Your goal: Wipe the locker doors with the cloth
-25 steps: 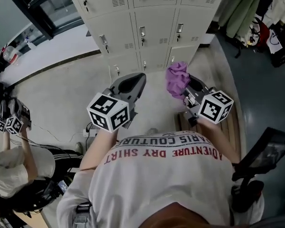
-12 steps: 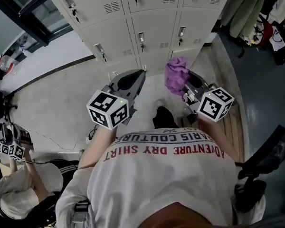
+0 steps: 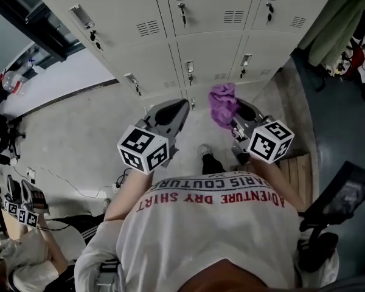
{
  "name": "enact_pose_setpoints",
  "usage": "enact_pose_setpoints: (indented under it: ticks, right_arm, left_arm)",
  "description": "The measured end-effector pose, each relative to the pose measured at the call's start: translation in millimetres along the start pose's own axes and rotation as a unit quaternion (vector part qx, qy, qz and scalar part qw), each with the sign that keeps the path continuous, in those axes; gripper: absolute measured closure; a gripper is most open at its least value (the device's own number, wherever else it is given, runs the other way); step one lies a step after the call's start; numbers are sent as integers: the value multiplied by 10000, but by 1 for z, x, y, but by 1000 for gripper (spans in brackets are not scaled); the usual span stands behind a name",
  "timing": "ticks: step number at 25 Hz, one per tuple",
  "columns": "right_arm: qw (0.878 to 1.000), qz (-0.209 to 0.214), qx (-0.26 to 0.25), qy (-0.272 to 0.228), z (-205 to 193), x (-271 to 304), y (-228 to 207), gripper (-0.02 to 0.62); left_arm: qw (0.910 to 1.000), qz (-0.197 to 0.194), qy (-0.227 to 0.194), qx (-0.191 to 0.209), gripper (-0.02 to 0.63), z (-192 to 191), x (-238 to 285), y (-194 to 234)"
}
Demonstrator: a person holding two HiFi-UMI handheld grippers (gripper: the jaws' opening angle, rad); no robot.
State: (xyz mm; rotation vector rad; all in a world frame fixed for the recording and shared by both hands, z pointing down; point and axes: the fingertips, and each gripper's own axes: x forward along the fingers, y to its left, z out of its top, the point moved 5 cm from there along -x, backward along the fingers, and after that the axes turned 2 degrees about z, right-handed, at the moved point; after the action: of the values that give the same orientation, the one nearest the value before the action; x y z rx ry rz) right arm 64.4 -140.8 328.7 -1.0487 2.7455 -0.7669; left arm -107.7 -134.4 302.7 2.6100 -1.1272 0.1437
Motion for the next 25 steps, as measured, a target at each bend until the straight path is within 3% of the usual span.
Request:
enact_pose_setpoints:
  ticks: [14,20,25]
  right_arm:
    - [9993,-221,-312,-14,25,71,-72,525]
    - [9968,51,-766,-203,46,131,-84,525]
    - [9946,38,-1020,-167,33,182,-99,525]
  left_arm:
    - [9994,273,101,-165,604,-12,52,69]
    - [9986,458,82,-231,604,-12,55,99]
    - [9972,637,222,-329,604,-21,55,122]
